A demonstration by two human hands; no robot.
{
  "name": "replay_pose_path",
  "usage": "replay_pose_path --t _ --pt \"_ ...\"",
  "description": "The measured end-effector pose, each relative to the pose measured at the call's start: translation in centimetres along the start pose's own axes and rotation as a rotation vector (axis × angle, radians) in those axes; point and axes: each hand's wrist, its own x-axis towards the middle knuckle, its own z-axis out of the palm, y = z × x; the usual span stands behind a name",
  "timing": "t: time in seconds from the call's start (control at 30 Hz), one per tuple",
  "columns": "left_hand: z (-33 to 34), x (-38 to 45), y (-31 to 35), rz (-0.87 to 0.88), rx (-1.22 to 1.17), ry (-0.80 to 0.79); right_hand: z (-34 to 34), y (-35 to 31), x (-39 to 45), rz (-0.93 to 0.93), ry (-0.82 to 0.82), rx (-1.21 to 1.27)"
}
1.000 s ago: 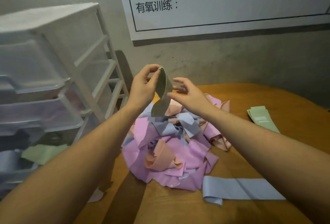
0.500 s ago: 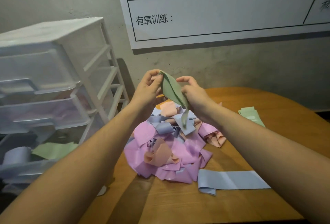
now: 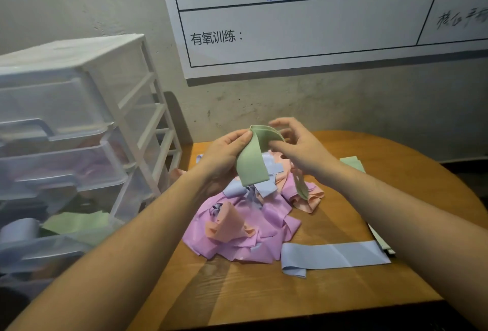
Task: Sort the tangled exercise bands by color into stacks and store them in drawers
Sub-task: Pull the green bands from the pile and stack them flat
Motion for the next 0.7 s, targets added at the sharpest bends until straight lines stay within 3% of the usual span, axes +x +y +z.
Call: replay_pose_path --t 0.27,0.4,0.57,0.7 --pt "1.5 -0.3 -1.6 -0.047 -0.081 0.023 -0.7 0.7 -2.1 -0.414 -0.102 -0.282" --pt "2.2 -0.9 -2.1 -0.116 -0.037 0.022 -0.8 0.2 -2.6 -0.368 -0.068 -0.313" --pt "2.1 -1.3 -3.0 -0.105 0.075 0.046 -0.6 -0.7 -2.8 -0.235 0.028 -0.062" --pt "2.4 -1.8 -2.3 0.017 0.21 0.127 -0.8 -1.2 -2.7 -0.165 0.09 0.055"
